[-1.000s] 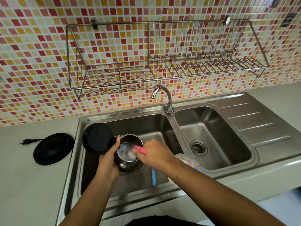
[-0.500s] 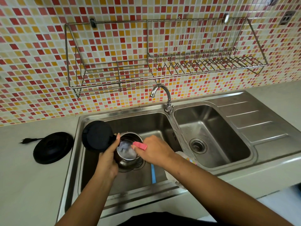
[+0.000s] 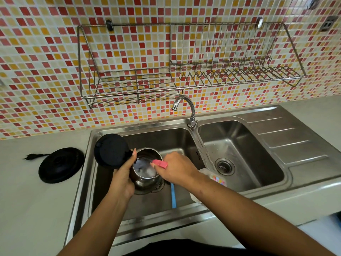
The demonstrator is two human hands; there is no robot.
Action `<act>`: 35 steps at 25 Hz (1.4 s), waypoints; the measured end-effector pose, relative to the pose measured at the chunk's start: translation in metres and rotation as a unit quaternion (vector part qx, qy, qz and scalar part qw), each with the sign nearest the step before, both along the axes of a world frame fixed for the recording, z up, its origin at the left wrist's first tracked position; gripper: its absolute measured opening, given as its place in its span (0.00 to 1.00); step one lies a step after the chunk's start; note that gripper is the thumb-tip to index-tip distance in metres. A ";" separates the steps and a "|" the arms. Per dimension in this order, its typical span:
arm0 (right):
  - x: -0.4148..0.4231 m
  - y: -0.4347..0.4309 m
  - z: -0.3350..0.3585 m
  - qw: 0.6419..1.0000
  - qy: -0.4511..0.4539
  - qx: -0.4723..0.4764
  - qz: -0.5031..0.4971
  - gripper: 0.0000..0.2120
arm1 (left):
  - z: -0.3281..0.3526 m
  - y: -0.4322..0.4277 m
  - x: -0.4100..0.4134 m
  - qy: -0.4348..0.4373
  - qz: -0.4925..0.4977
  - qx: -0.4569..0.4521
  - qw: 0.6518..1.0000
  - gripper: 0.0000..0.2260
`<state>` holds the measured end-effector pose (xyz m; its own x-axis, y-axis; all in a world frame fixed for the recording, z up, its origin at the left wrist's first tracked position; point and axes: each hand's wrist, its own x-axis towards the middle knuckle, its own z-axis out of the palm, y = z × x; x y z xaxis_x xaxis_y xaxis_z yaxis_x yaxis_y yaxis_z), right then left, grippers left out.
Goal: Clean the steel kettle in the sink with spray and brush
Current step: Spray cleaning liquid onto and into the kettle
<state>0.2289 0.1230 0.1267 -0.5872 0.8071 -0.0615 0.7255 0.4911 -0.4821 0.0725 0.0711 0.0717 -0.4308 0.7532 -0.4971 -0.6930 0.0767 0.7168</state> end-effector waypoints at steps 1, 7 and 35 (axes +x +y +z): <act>0.001 0.000 -0.001 1.000 0.002 -0.004 0.000 0.26 | 0.000 0.001 0.000 -0.003 0.002 -0.002 1.000 0.21; -0.002 0.002 -0.001 1.000 0.022 -0.013 0.013 0.27 | -0.002 0.003 -0.003 -0.010 0.010 -0.016 1.000 0.23; 0.038 0.075 -0.106 0.921 0.328 -0.120 -0.172 0.12 | -0.124 0.005 -0.047 -0.096 0.048 -0.103 0.989 0.36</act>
<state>0.2670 0.1975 0.0206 -0.2727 0.9620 0.0154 0.3315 0.1090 -0.9371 0.0252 0.0757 -0.0524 -0.3785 0.5878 -0.7150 -0.8263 0.1335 0.5472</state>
